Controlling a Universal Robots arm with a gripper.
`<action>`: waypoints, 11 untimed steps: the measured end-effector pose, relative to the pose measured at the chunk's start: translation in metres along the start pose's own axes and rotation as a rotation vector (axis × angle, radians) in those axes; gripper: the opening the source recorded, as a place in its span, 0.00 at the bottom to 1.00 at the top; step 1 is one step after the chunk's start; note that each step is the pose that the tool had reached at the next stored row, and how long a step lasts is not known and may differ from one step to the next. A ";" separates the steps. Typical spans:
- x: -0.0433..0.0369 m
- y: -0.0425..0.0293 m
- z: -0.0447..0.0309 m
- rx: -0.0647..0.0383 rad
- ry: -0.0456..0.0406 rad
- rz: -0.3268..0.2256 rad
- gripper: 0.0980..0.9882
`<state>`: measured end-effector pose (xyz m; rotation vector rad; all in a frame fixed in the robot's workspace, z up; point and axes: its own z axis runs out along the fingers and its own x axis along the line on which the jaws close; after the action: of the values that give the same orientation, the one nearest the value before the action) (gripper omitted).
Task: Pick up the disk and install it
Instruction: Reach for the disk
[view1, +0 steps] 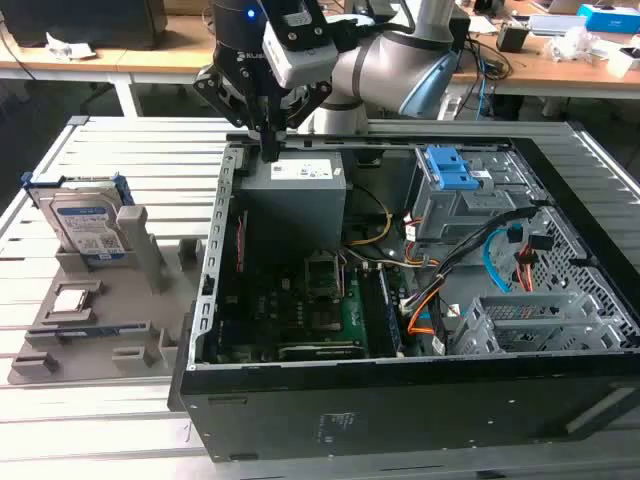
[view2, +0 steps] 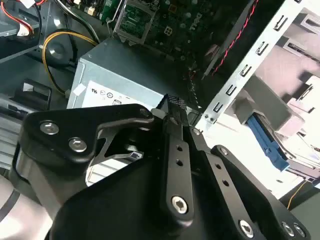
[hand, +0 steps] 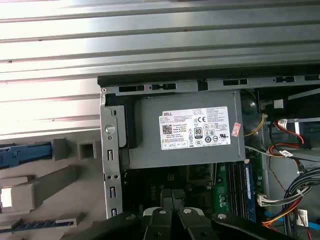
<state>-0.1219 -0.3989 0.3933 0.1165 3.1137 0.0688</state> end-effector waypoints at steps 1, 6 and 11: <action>0.0027 -0.0002 -0.0001 0.000 0.0000 0.000 0.01; 0.0240 -0.0018 -0.0006 0.000 -0.0001 0.000 0.01; 0.0494 -0.0037 -0.0013 0.000 0.0000 0.000 0.01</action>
<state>-0.1714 -0.3989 0.3933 0.1165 3.1137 0.0688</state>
